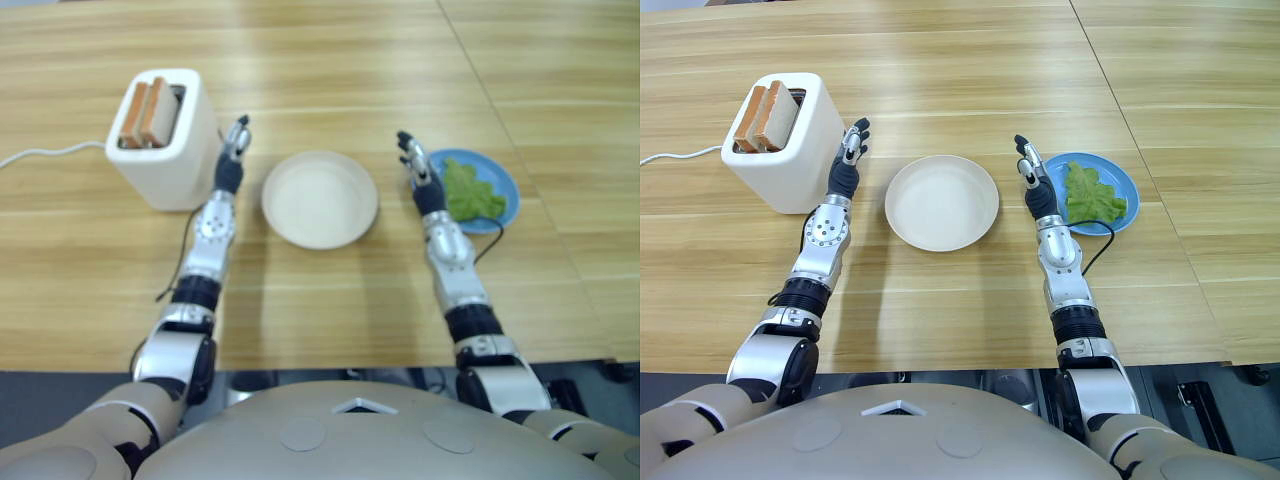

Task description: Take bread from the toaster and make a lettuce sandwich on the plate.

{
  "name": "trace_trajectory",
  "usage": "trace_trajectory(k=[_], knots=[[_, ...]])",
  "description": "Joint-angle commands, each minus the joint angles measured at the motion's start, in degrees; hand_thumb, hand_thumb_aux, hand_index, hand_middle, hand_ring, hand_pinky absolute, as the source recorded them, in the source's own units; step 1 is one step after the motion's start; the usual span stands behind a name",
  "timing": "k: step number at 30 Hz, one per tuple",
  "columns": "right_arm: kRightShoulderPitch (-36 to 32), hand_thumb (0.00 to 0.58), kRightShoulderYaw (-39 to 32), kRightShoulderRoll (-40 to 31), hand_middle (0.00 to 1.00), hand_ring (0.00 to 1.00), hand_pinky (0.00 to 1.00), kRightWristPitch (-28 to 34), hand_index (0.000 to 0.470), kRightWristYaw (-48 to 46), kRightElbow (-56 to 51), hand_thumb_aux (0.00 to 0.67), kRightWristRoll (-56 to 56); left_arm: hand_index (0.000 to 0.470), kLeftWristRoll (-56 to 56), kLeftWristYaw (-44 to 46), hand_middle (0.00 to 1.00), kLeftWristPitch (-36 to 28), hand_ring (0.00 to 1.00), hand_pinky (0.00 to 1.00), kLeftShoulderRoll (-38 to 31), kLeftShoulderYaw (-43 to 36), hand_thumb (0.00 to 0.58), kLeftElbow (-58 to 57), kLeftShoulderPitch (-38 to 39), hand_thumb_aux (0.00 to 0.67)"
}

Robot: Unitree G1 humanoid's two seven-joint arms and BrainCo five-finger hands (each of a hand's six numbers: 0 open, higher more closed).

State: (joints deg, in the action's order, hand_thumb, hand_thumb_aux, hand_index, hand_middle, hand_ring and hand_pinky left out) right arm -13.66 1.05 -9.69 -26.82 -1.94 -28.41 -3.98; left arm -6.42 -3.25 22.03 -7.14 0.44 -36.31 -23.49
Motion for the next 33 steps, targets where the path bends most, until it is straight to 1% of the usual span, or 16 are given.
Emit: trace_trajectory(k=[1,8,10,11,12,15,16,17,18,19,22,25,27,29,33], knots=[[0.0,0.0,0.4,-0.2,0.0,0.0,0.0,0.6,0.0,0.2,-0.7,0.0,-0.1,0.0,-0.1,0.0,0.0,-0.6,0.0,0.0,0.0,0.0,0.0,0.1,0.4,0.0],[-0.1,0.0,0.5,-0.2,0.0,0.0,0.0,0.6,0.0,0.1,-0.8,0.0,0.1,0.0,-0.1,0.2,0.0,-0.6,0.0,0.0,0.0,-0.1,0.0,0.0,0.4,0.0],[0.0,0.0,0.5,-0.2,0.0,0.0,0.0,0.6,0.0,0.1,-0.9,0.0,0.1,0.0,-0.2,0.9,0.0,-1.5,0.0,0.0,0.0,-0.5,0.0,0.9,0.5,0.0],[0.0,0.0,0.6,-0.2,0.0,0.0,0.0,0.6,0.0,0.1,-0.9,0.0,0.1,0.0,0.0,1.7,0.0,-2.1,0.0,0.0,0.0,-1.0,0.0,7.0,2.1,0.0],[0.0,0.0,0.6,-0.3,0.0,0.0,0.0,0.5,0.0,0.1,-1.1,0.0,0.2,0.0,0.1,2.8,0.0,-4.0,0.0,0.0,-0.2,-1.5,0.0,15.7,3.9,0.0],[0.0,0.0,0.8,-0.2,0.0,0.0,0.0,0.3,0.0,0.0,-1.7,0.0,0.3,0.0,0.3,5.3,0.0,-12.3,0.0,0.0,-2.3,-0.6,0.0,43.2,7.5,0.0],[0.0,0.0,0.8,-0.2,0.0,0.0,0.0,0.3,0.0,0.0,-1.8,0.0,0.3,0.0,0.4,5.9,0.0,-15.0,0.0,0.0,-3.0,0.1,0.0,49.1,8.0,0.0],[0.1,0.0,0.9,-0.1,0.0,0.0,0.0,0.3,0.0,0.1,-1.8,0.0,0.3,0.0,-0.8,6.4,0.0,-19.1,0.0,0.0,-5.0,2.2,0.0,54.6,7.4,0.0],[0.2,0.0,0.9,0.0,0.0,0.0,0.0,0.3,0.0,0.2,-1.8,0.0,0.2,0.0,-3.5,6.7,0.0,-23.0,0.0,0.0,-7.4,4.0,0.0,57.3,6.6,0.0],[0.2,0.0,0.9,0.2,0.0,0.0,0.0,0.3,0.0,0.4,-1.9,0.0,0.2,0.0,-8.1,6.7,0.0,-25.6,0.0,0.0,-10.8,5.4,0.0,57.9,5.7,0.0],[0.0,0.0,0.8,0.7,0.0,0.0,0.0,0.3,0.0,0.7,-2.2,0.0,-0.1,0.0,-22.1,2.2,0.0,-31.5,0.0,0.0,-19.9,8.1,0.0,52.9,5.2,0.0],[-0.2,0.0,0.7,1.0,0.0,0.0,0.0,0.2,0.0,0.6,-2.5,0.0,-0.1,0.0,-30.2,-1.1,0.0,-36.7,0.0,0.0,-26.5,8.9,0.0,44.1,6.5,0.0],[-0.3,0.0,0.7,1.0,0.0,0.0,0.0,0.1,0.0,0.5,-2.5,0.0,0.0,0.0,-32.3,-2.4,0.0,-39.0,0.0,0.0,-29.1,8.3,0.0,36.7,6.5,0.0],[-0.4,0.0,0.8,0.9,0.0,0.0,0.0,0.0,0.0,0.5,-2.6,0.0,0.0,0.0,-32.1,-2.7,0.0,-40.4,0.0,0.0,-30.3,7.8,0.0,28.3,5.3,0.0],[-0.7,0.0,0.9,0.9,0.0,0.0,0.0,0.0,0.0,0.5,-3.0,0.0,0.0,0.0,-33.1,-5.7,0.0,-39.9,0.0,0.0,-32.0,5.0,0.0,14.1,1.6,0.0]])
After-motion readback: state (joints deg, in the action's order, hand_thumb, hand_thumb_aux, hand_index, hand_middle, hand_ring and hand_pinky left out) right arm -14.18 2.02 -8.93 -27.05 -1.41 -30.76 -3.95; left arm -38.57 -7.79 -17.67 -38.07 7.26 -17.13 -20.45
